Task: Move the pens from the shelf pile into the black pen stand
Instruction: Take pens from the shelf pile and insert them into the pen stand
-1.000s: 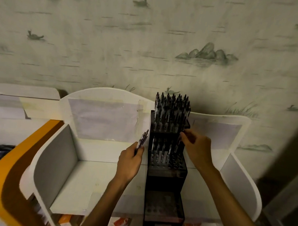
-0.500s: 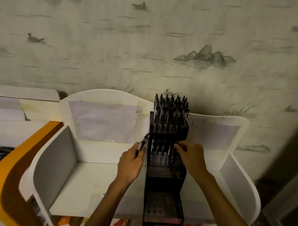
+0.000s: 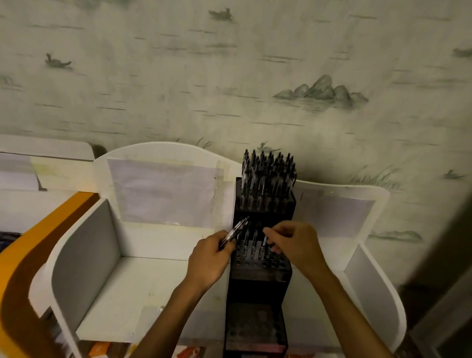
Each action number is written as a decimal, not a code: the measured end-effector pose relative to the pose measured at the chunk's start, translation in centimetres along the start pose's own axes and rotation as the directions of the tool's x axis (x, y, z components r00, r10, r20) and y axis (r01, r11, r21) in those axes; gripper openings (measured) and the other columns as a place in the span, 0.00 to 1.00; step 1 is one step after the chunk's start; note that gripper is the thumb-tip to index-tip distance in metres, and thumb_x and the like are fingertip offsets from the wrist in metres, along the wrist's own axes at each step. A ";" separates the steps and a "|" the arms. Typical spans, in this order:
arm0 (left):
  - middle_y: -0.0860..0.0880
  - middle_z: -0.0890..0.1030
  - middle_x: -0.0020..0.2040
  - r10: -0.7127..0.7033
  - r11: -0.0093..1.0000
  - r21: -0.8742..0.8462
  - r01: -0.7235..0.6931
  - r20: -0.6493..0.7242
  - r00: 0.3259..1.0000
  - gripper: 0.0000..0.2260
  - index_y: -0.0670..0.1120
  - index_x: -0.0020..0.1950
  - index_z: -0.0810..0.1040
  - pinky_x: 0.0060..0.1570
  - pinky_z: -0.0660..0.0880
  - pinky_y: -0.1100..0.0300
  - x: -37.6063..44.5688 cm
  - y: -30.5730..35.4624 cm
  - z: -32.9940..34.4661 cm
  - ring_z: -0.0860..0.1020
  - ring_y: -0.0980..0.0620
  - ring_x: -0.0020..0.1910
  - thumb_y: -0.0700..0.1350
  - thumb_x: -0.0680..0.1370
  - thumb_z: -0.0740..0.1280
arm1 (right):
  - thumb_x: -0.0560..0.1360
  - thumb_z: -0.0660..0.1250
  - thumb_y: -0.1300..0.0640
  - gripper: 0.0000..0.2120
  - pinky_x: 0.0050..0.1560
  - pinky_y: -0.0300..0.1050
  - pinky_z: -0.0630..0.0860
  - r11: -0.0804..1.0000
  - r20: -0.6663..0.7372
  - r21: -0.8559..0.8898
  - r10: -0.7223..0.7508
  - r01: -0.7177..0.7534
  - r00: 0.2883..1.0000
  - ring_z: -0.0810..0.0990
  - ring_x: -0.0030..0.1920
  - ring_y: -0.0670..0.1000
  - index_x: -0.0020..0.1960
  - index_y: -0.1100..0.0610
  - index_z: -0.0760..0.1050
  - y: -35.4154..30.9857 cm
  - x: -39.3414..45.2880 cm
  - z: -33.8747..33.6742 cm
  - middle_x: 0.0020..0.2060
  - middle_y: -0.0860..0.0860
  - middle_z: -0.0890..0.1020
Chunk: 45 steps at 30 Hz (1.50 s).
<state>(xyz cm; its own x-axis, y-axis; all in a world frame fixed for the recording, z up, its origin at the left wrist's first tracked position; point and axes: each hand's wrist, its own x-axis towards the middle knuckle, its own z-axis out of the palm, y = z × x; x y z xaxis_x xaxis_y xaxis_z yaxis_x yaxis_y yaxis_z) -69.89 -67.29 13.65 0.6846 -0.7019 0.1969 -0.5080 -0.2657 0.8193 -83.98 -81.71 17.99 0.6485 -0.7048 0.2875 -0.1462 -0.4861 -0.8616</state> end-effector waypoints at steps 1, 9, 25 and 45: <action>0.53 0.79 0.34 0.005 1.000 0.018 -0.005 -0.002 1.000 0.11 0.53 0.41 0.74 0.36 0.74 0.59 0.0 0.1 0.1 0.76 0.53 0.33 0.51 0.83 0.62 | 0.74 0.73 0.54 0.07 0.35 0.39 0.80 0.999 0.045 0.033 -0.003 0.001 0.999 0.83 0.31 0.50 0.40 0.57 0.83 -0.6 -0.1 0.3 0.33 0.51 0.85; 0.54 0.81 0.38 0.085 0.981 0.175 -0.080 -0.025 0.996 0.08 0.55 0.45 0.75 0.41 0.80 0.49 -0.4 1.4 0.7 0.79 0.52 0.36 0.54 0.82 0.61 | 0.74 0.73 0.53 0.06 0.39 0.37 0.79 0.994 0.118 0.105 -0.045 0.033 0.992 0.83 0.33 0.49 0.45 0.55 0.85 -1.8 0.1 1.7 0.35 0.48 0.86; 0.55 0.77 0.35 0.037 0.965 0.260 -0.018 -0.070 0.997 0.09 0.52 0.43 0.73 0.41 0.79 0.54 -0.8 0.3 -0.1 0.77 0.55 0.34 0.53 0.81 0.63 | 0.76 0.70 0.60 0.04 0.40 0.48 0.84 0.912 -0.327 0.401 0.053 0.088 0.943 0.86 0.39 0.53 0.49 0.60 0.82 -0.8 1.0 -2.0 0.39 0.54 0.86; 0.57 0.77 0.34 0.033 0.971 0.239 -0.013 -0.079 0.996 0.09 0.54 0.42 0.72 0.36 0.74 0.61 -0.8 -0.5 -0.8 0.76 0.55 0.34 0.53 0.81 0.63 | 0.74 0.73 0.57 0.07 0.43 0.32 0.78 0.930 -0.319 -0.236 -0.346 0.280 0.882 0.83 0.38 0.44 0.50 0.59 0.84 3.8 1.2 -1.3 0.39 0.49 0.85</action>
<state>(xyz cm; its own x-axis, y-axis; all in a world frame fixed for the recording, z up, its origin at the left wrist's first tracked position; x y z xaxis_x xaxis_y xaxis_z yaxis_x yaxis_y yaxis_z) -69.78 -66.10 13.54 0.7066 -0.6560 0.2652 -0.6272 -0.4070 0.6640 -84.74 -85.06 15.64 0.3845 -0.6182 0.6856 -0.1310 -0.7717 -0.6223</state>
